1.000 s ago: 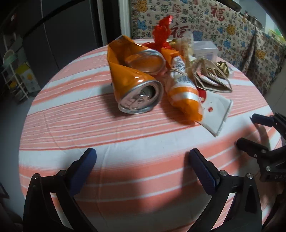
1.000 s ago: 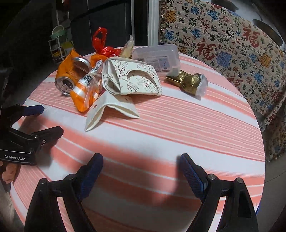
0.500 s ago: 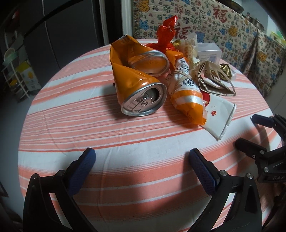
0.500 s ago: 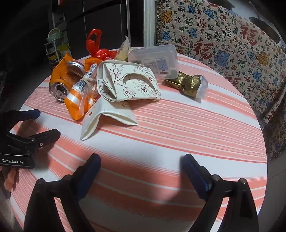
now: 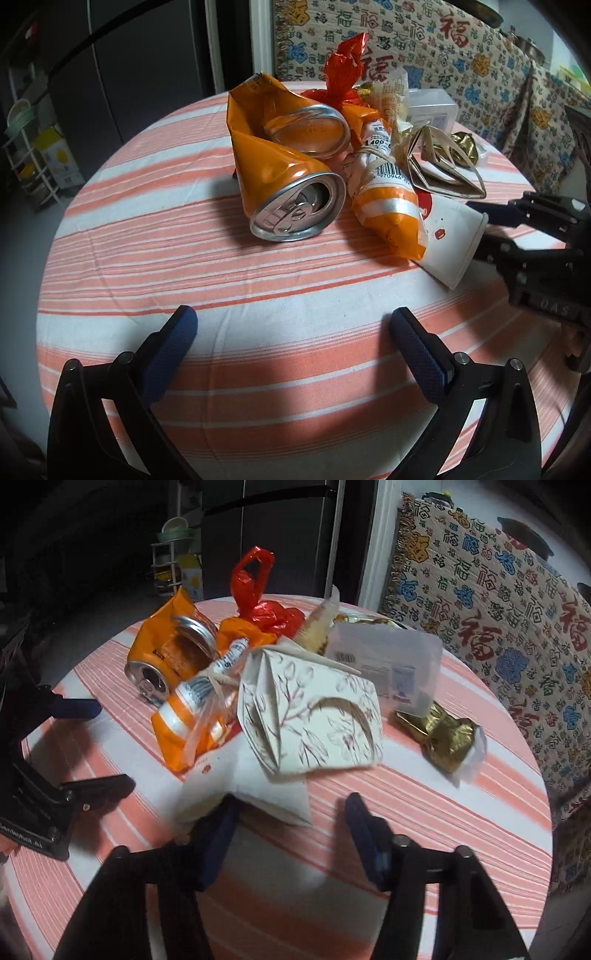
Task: Collect trash
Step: 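Grasp the white paper cup with the right tool and lift it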
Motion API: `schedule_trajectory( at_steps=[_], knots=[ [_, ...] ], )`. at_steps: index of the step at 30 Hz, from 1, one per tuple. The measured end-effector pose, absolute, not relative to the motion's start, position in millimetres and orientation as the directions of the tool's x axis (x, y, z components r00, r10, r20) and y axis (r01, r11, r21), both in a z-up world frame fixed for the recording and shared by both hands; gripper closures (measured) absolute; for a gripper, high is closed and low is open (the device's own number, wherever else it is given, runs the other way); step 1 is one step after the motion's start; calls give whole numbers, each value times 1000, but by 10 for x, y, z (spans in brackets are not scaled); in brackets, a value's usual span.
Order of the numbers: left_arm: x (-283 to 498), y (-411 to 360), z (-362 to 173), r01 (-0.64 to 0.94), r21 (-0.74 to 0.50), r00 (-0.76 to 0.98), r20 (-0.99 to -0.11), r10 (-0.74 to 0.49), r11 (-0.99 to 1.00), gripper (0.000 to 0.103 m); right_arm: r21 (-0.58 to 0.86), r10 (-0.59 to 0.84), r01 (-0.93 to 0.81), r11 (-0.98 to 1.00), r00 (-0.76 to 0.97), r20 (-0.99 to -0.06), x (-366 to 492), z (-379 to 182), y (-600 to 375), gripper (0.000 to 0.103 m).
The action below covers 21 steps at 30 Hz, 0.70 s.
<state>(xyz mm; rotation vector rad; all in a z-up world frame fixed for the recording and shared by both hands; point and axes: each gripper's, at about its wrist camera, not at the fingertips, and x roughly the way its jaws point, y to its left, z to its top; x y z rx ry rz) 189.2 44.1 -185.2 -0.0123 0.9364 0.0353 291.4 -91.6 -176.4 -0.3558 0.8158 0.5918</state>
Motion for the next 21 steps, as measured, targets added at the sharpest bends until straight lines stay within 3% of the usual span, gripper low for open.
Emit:
schedule_trajectory(
  at_steps=[1, 5, 10, 13, 16, 21],
  knots=[
    [1891, 441, -1853, -36, 5, 592, -805, 25, 999, 0, -49, 371, -619, 784, 530, -763, 2913, -1756, -925, 83],
    [1891, 442, -1855, -36, 5, 592, -805, 25, 999, 0, -62, 348, -590, 805, 555, -755, 2786, -1706, -1020, 94],
    [1900, 462, -1851, -36, -3, 595, -804, 18, 999, 0, -60, 276, -490, 870, 584, -763, 2477, -1653, -1327, 94],
    [1873, 550, -1817, -35, -74, 616, -787, -37, 997, 0, -48, 230, -412, 910, 598, -768, 2309, -1636, -1506, 94],
    [1873, 698, -1761, -39, -193, 646, -753, -123, 981, 1, 17, 244, -360, 933, 597, -764, 2218, -1632, -1632, 94],
    [2002, 848, -1589, -58, -288, 687, -706, -171, 956, 1, 180, 333, -309, 934, 565, -755, 2245, -1626, -1790, 94]
  ],
)
